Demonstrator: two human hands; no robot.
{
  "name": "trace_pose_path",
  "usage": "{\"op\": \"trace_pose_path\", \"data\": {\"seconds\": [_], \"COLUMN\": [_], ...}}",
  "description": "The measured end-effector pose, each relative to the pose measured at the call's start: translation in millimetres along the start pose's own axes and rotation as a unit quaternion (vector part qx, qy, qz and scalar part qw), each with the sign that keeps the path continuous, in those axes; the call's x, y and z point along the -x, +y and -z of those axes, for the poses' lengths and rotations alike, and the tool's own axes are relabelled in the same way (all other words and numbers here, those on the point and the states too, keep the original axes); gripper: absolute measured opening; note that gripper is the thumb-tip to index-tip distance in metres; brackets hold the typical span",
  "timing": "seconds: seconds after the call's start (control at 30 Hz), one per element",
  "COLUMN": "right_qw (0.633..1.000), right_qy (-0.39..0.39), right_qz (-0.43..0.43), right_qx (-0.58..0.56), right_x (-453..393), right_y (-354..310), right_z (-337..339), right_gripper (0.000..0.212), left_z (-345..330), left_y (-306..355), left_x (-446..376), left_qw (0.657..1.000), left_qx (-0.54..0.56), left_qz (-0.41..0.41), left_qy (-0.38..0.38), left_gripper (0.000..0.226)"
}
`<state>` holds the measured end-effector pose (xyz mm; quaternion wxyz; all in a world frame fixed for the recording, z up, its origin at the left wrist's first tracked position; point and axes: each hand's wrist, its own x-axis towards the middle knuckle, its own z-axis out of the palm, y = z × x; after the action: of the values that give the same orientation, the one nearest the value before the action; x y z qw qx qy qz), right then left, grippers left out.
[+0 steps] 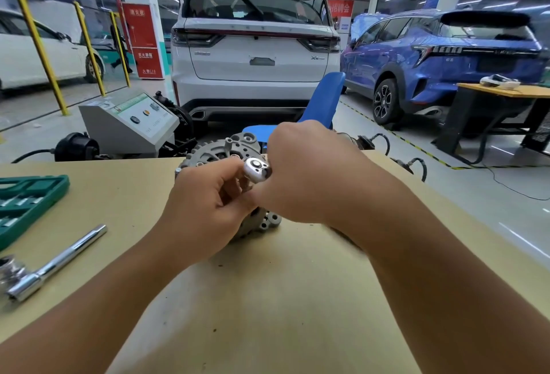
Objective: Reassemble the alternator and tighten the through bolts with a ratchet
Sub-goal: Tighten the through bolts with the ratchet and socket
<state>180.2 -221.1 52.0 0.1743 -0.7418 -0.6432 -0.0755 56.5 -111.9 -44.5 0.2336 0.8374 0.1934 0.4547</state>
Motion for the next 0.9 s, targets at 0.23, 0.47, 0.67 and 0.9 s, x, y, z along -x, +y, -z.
{"op": "trace_pose_path", "data": {"seconds": [0.23,0.47,0.67,0.9], "right_qw": [1.0,0.999,1.0,0.999], "right_qy": [0.005,-0.02,-0.013,-0.041], "right_qz": [0.001,0.001,0.004,0.021], "right_qx": [-0.008,-0.035,0.013,-0.017], "right_x": [-3,-3,-3,-3], "right_y": [1,1,4,2], "right_z": [0,3,0,4], "right_gripper": [0.008,0.032,0.019,0.018], "left_z": [9,0,5,7], "left_y": [-7,-3,-5,-4], "left_x": [0,0,0,0], "left_qw": [0.999,1.0,0.999,0.999], "left_qx": [0.032,0.024,0.014,0.034], "left_qz": [0.006,0.006,-0.001,-0.016], "left_qy": [-0.044,0.006,-0.04,-0.033], "left_gripper": [0.022,0.022,0.022,0.014]}}
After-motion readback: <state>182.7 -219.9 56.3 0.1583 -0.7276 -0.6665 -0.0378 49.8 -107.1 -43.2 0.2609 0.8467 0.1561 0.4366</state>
